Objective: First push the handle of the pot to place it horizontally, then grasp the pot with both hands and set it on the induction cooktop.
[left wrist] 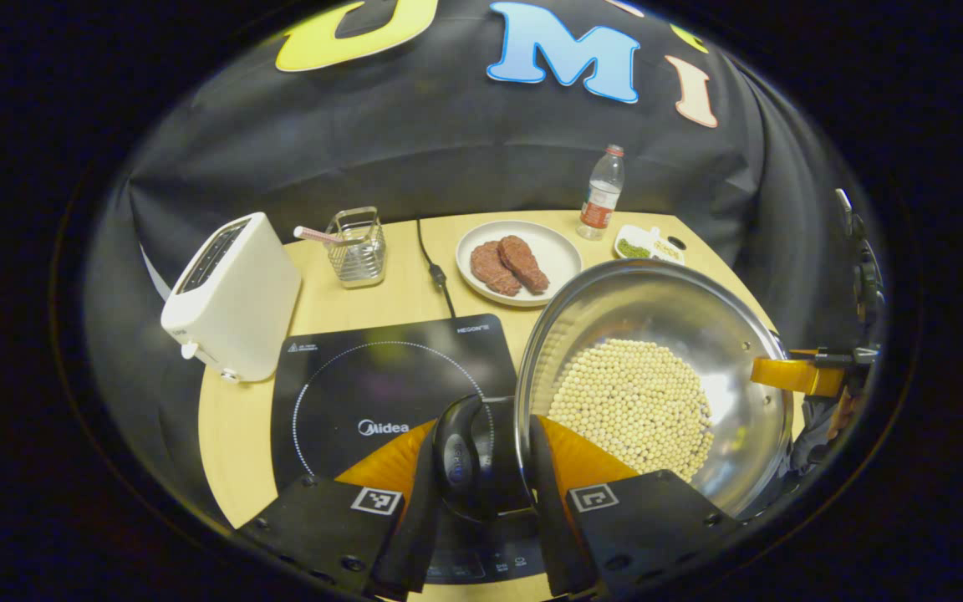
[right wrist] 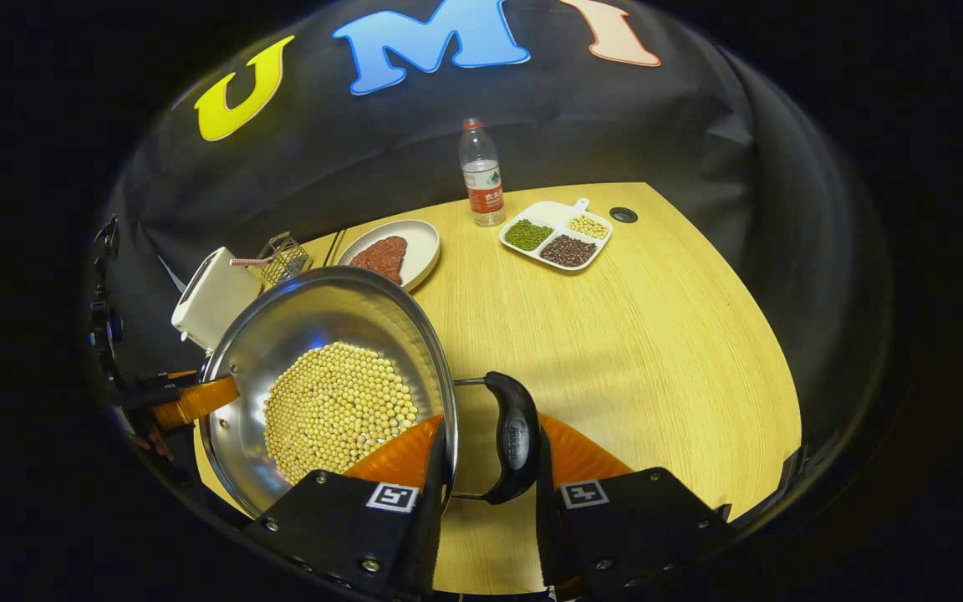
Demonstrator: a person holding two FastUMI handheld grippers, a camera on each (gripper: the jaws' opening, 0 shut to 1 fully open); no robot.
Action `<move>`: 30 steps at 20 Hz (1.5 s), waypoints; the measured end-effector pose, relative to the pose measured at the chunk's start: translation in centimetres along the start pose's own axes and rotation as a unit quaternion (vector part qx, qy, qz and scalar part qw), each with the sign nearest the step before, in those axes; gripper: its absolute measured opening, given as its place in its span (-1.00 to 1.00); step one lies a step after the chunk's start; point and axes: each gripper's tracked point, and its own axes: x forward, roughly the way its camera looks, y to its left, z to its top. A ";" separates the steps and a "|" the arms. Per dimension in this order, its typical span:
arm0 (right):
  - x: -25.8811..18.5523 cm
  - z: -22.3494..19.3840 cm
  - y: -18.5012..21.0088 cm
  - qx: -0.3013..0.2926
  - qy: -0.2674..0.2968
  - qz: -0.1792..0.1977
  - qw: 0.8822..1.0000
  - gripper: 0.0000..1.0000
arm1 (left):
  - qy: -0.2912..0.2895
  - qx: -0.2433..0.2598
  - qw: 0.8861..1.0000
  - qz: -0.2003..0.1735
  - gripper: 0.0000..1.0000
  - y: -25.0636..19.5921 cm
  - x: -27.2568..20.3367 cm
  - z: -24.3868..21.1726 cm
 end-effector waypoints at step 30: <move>4.0 2.2 15.9 -0.063 0.014 0.020 0.998 -0.05 | -0.001 -0.050 0.998 0.030 0.17 17.5 -0.4 -0.7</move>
